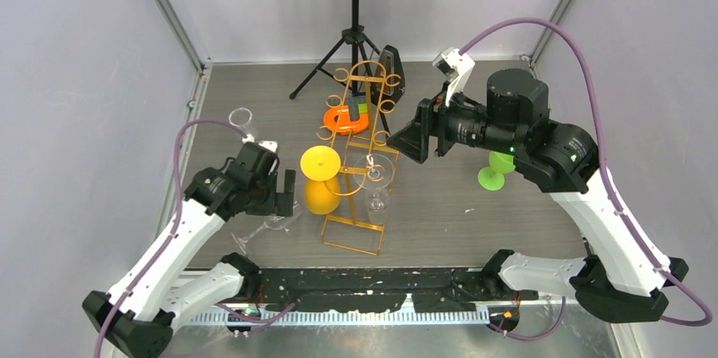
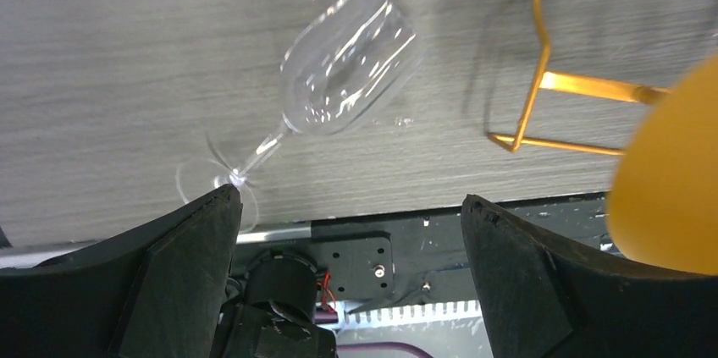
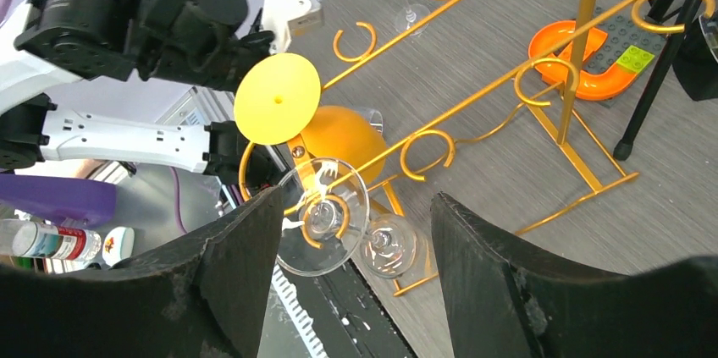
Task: Take the wine glass off the wine glass rack
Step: Pick up the wine glass at the center of the board.
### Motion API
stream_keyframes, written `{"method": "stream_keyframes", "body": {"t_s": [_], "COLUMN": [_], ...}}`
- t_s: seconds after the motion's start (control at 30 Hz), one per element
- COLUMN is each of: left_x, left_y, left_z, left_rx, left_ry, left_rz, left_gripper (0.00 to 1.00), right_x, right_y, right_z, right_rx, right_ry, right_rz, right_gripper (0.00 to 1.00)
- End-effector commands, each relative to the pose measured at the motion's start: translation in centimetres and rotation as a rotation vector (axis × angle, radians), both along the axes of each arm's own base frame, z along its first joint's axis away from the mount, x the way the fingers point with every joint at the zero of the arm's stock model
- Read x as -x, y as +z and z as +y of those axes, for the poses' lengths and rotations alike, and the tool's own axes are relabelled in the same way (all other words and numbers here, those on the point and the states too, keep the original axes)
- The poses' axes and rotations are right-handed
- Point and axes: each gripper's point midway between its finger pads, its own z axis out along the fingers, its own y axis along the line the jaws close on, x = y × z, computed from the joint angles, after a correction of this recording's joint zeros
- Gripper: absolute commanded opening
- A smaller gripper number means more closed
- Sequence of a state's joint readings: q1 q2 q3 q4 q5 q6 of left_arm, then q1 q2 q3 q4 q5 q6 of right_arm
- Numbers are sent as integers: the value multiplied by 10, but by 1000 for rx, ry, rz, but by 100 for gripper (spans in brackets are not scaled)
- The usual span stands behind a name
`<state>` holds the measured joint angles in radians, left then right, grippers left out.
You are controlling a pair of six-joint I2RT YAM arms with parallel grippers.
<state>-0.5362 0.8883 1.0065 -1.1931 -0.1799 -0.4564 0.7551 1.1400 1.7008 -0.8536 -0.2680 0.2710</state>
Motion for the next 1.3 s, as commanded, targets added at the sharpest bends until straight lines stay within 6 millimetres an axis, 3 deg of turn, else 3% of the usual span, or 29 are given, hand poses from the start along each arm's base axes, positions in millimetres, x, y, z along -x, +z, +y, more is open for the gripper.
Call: {"method": "stream_keyframes", "body": {"t_s": [0.0,0.37,0.6,0.93,1.27], "left_x": [-3,-11,-27,-55,-70], "left_y": [-22,-62,-79,-93,-109], "left_z": [-8,5,5,6,-4], "left_rx": [58,1,-29,-62,-27], "left_ry": [42,146,182,227,240], "left_rz": [73,207,271,320,364], "left_gripper": [100,100,100,100,100], "right_x": [6,19,24,29,30], "right_y": [15,9,5,0,-4], "right_z": [-7,-20,-27,-41,-45], "right_rx": [-37,-36,-26,-16,-10], "right_ry": [9,21,20,-8,-17], "right_rz": [-73,-113,-142,-172,-178], "right_gripper": [71,72,73,77,78]}}
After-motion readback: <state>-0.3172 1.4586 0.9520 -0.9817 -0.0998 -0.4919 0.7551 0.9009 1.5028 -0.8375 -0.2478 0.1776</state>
